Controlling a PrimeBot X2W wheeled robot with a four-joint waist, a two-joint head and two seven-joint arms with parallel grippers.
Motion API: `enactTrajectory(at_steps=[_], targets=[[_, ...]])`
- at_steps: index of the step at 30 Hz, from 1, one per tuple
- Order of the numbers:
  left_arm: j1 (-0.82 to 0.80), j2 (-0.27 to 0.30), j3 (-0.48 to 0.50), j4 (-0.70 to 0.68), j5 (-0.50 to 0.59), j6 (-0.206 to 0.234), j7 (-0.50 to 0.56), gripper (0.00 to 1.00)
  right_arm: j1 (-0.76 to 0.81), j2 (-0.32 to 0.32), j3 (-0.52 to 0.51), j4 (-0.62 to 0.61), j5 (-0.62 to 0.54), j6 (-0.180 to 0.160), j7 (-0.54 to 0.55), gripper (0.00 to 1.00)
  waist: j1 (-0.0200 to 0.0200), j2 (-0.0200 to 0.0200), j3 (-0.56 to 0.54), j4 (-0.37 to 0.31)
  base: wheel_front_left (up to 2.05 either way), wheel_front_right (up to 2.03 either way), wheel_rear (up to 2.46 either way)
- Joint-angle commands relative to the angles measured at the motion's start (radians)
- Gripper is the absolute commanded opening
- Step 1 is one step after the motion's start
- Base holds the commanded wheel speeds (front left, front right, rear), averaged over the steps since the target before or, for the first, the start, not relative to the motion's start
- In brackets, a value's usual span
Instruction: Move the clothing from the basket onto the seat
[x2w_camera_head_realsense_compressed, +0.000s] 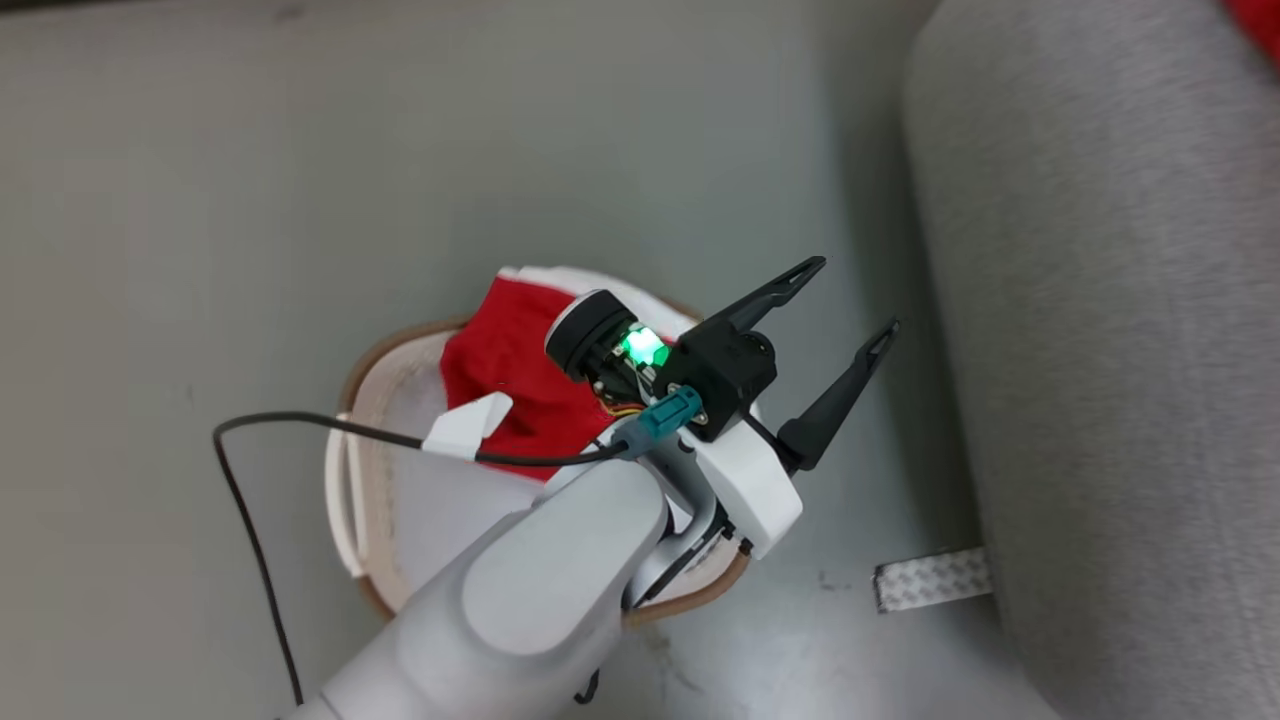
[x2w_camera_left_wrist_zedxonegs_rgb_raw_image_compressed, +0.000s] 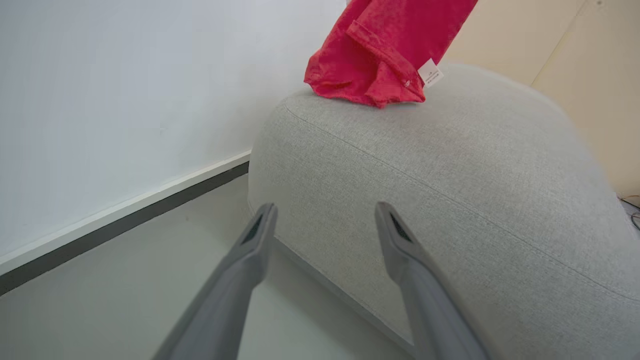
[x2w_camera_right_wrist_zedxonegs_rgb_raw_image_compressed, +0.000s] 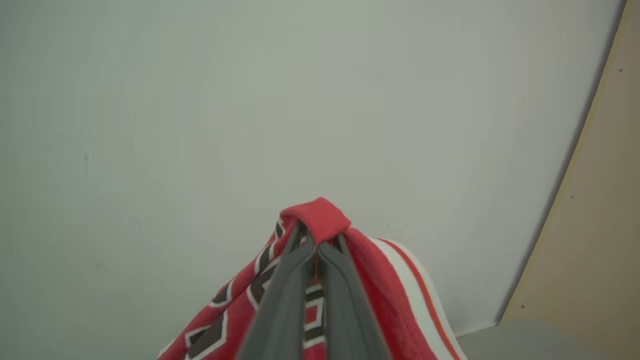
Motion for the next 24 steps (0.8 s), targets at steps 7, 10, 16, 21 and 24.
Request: enactTrajectory(at_steps=[7,10,16,21,24], targets=[[0.002,0.000,-0.003,0.022,-0.025,0.014,-0.024,1.00,0.033,0.017,-0.085,0.246,-0.113,-0.002,-0.039,0.00,-0.0004,0.0001,0.040,0.056,0.00,0.00,0.00],[0.021,-0.001,-0.004,0.037,-0.028,0.017,-0.033,1.00,0.092,0.056,-0.136,0.337,-0.163,-0.002,-0.047,0.37,-0.0004,0.0001,0.019,0.055,0.00,0.00,0.00],[0.081,0.026,0.023,0.057,-0.048,0.036,-0.046,1.00,0.265,0.167,-0.252,0.261,-0.244,-0.002,-0.047,1.00,-0.0004,0.0001,-0.048,0.049,0.00,0.00,0.00],[0.174,0.069,0.072,0.043,-0.071,0.061,-0.053,1.00,0.437,0.279,-0.283,0.080,-0.301,-0.002,-0.047,1.00,-0.0004,0.0001,-0.143,0.036,0.00,0.00,0.00],[0.247,0.094,0.128,-0.010,-0.079,0.087,-0.053,1.00,0.545,0.349,-0.286,-0.043,-0.316,-0.002,-0.047,1.00,-0.0004,0.0001,-0.202,0.038,0.00,0.00,0.00]])
